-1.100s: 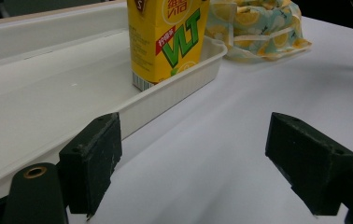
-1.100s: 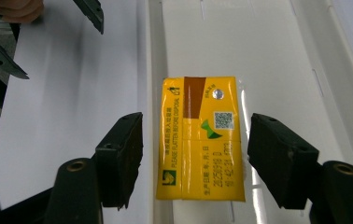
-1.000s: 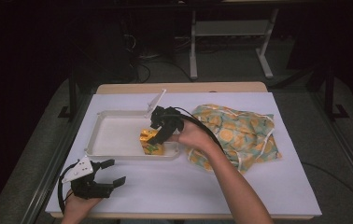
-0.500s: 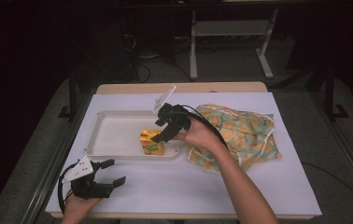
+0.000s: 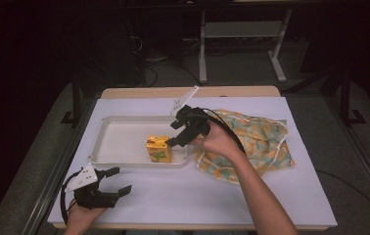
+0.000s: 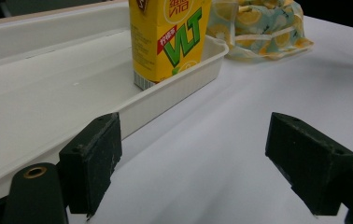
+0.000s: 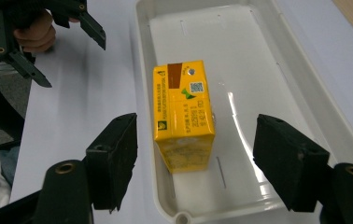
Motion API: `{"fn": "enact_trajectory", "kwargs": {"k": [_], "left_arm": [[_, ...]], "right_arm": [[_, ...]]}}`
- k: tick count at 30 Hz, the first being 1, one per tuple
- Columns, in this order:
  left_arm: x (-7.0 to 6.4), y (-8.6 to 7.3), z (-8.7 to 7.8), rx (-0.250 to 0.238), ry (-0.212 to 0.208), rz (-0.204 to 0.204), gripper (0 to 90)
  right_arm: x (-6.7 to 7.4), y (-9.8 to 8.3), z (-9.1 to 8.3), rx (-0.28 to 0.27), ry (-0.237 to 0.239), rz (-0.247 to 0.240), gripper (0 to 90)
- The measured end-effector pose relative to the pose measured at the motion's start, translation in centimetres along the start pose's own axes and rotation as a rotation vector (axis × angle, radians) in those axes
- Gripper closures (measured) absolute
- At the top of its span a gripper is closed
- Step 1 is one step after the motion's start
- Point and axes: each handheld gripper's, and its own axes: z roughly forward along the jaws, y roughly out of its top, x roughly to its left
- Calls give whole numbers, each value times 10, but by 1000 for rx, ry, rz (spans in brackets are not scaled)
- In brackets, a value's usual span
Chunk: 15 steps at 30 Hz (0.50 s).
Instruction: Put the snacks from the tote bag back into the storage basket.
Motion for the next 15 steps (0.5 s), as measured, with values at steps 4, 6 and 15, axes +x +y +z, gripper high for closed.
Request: {"fn": "enact_trajectory", "kwargs": {"k": [4, 6, 15], "left_arm": [[0, 0, 0, 4, 1, 3, 182], [0, 0, 0, 5, 2, 4, 182], [-1, 0, 1, 2, -2, -7, 182]], "right_arm": [[-1, -6, -4, -4, -13, 9, 299], [-2, -9, -6, -6, -15, 16, 299], [-5, -25, -18, -5, -44, 39, 298]]}}
